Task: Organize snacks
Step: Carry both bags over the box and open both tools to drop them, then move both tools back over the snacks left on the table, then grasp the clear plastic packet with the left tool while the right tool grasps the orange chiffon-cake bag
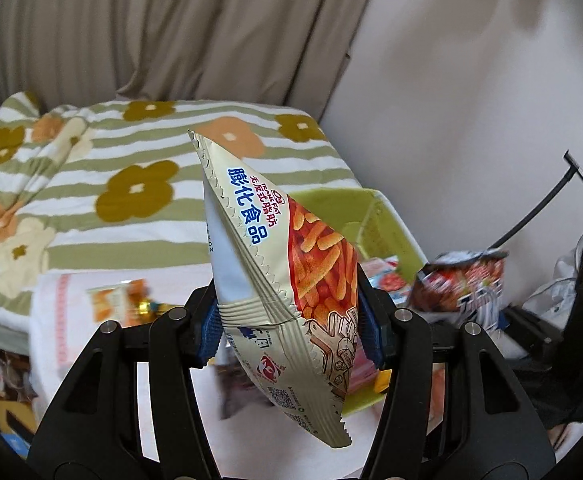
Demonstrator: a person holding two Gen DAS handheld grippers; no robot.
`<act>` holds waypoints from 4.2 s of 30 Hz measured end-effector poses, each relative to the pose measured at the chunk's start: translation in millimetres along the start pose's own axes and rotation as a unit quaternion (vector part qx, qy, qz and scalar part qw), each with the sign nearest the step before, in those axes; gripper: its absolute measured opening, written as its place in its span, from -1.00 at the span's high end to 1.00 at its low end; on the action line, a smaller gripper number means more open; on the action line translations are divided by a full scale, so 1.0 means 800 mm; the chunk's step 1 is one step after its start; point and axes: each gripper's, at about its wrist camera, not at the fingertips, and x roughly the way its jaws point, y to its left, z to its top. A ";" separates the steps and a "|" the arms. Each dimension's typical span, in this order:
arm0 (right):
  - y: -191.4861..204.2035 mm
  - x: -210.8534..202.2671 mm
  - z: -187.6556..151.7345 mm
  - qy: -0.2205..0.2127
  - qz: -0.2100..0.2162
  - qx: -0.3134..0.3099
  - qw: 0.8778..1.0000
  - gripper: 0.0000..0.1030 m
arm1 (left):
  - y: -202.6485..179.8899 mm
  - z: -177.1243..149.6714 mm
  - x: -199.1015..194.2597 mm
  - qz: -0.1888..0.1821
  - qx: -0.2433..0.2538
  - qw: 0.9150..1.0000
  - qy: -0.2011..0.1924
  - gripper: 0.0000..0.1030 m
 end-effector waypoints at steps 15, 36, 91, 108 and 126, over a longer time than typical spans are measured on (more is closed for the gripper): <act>-0.137 0.001 0.014 0.021 -0.012 0.045 0.999 0.03 | -0.085 0.003 0.141 0.046 0.020 0.993 0.108 -0.99; -0.146 0.042 -0.011 0.086 -0.010 0.028 0.996 -0.77 | -0.066 -0.029 0.075 0.118 0.054 0.990 0.051 -0.99; 0.171 0.084 -0.012 0.044 0.092 -0.102 0.989 -1.00 | 0.228 -0.151 -0.102 0.168 -0.129 0.975 0.062 -0.99; 0.269 0.241 -0.010 0.119 0.049 -0.019 0.991 -1.00 | 0.370 -0.160 -0.035 0.107 -0.104 0.971 0.187 -0.99; 0.262 0.356 -0.019 0.206 0.036 -0.034 0.977 -1.00 | 0.360 -0.215 0.090 0.126 -0.148 0.945 0.263 -0.64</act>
